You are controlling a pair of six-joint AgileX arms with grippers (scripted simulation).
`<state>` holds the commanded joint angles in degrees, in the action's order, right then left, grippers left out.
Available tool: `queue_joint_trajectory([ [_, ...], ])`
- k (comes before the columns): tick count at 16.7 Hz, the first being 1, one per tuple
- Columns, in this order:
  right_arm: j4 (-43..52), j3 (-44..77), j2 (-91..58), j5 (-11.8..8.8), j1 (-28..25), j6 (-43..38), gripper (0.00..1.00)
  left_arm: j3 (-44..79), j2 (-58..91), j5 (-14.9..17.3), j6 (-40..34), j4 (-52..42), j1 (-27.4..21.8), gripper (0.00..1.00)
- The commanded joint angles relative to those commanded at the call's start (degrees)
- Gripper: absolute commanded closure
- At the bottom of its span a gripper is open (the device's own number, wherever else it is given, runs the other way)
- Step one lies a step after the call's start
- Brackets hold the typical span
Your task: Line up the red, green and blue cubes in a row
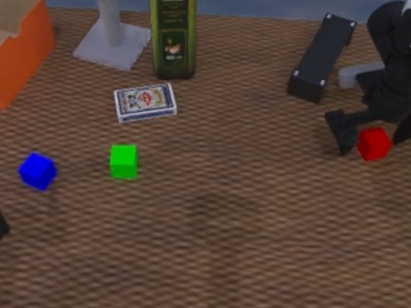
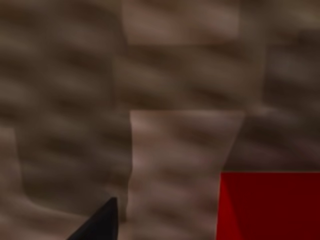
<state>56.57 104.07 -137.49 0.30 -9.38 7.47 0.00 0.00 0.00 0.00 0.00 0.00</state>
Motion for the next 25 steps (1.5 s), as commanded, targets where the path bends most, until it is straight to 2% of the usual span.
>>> queue_joint_trajectory([
  [13,0.0,0.0,0.0,0.0,0.0,0.0,0.98,0.0,0.0,0.0,0.0,0.0,0.0,0.00],
  [21,0.0,0.0,0.0,0.0,0.0,0.0,1.00,0.0,0.0,0.0,0.0,0.0,0.0,0.00],
  [25,3.0,2.8,2.5,-0.3,0.1,-0.2,1.00,0.0,0.0,0.0,0.0,0.0,0.0,0.00],
])
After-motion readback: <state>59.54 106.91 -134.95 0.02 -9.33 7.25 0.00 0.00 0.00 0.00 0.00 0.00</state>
